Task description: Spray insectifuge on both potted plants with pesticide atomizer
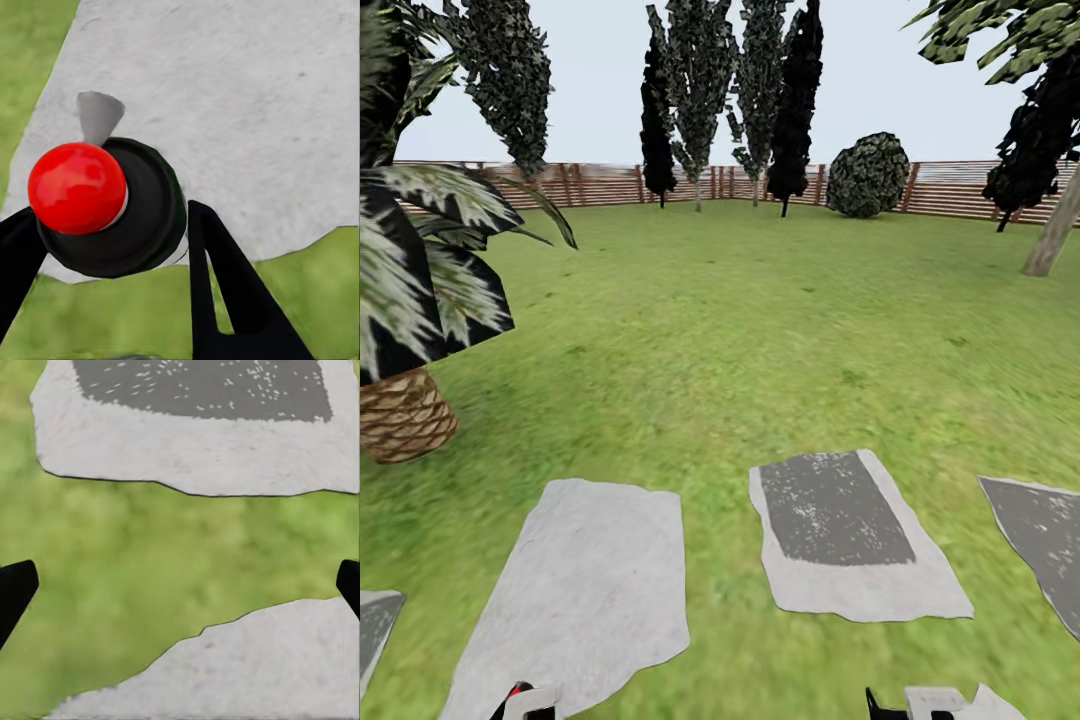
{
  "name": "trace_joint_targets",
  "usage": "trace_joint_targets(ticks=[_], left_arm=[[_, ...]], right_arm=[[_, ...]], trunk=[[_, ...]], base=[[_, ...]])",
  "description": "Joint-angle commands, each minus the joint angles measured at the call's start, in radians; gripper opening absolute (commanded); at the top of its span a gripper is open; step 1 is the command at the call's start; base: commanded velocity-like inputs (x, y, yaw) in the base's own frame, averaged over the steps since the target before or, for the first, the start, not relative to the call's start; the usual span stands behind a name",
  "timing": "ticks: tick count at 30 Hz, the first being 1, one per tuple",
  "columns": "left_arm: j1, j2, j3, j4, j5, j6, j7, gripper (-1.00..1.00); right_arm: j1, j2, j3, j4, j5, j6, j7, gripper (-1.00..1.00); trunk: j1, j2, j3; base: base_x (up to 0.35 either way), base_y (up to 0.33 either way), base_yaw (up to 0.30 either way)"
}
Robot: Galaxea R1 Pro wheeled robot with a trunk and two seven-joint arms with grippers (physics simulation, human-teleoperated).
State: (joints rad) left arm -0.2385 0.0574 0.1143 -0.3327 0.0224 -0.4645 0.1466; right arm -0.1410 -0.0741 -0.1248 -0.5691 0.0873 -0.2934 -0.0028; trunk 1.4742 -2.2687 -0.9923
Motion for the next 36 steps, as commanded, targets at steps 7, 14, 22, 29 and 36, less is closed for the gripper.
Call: trace_joint_targets(ticks=[7,14,22,29,36], left_arm=[[-0.001,0.000,-0.001,0.001,0.004,-0.003,0.002,-1.00],[-0.001,-0.001,-0.001,0.001,0.003,-0.004,0.002,-1.00],[-0.001,-0.001,-0.001,0.001,0.002,-0.005,0.001,-1.00],[-0.001,-0.001,-0.001,0.001,0.002,-0.005,0.002,-1.00],[-0.001,-0.001,-0.001,0.000,0.002,-0.005,0.002,-1.00]], right_arm=[[0.000,0.000,-0.004,0.000,0.009,-0.003,0.000,1.00],[0.000,0.000,-0.004,0.001,0.009,-0.003,0.000,1.00],[0.000,0.000,-0.004,0.001,0.009,-0.002,0.000,1.00],[0.000,0.000,-0.004,0.000,0.009,-0.002,0.000,1.00],[0.000,0.000,-0.004,0.000,0.009,-0.003,0.000,1.00]], trunk=[[-0.001,0.000,-0.001],[-0.001,0.000,-0.001],[-0.001,0.000,-0.001],[0.015,-0.028,-0.013],[0.026,-0.049,-0.023]], base=[[-0.134,0.119,0.279],[-0.011,0.010,0.279],[-0.001,0.000,0.279],[0.000,0.000,0.279],[0.000,0.000,0.279]])
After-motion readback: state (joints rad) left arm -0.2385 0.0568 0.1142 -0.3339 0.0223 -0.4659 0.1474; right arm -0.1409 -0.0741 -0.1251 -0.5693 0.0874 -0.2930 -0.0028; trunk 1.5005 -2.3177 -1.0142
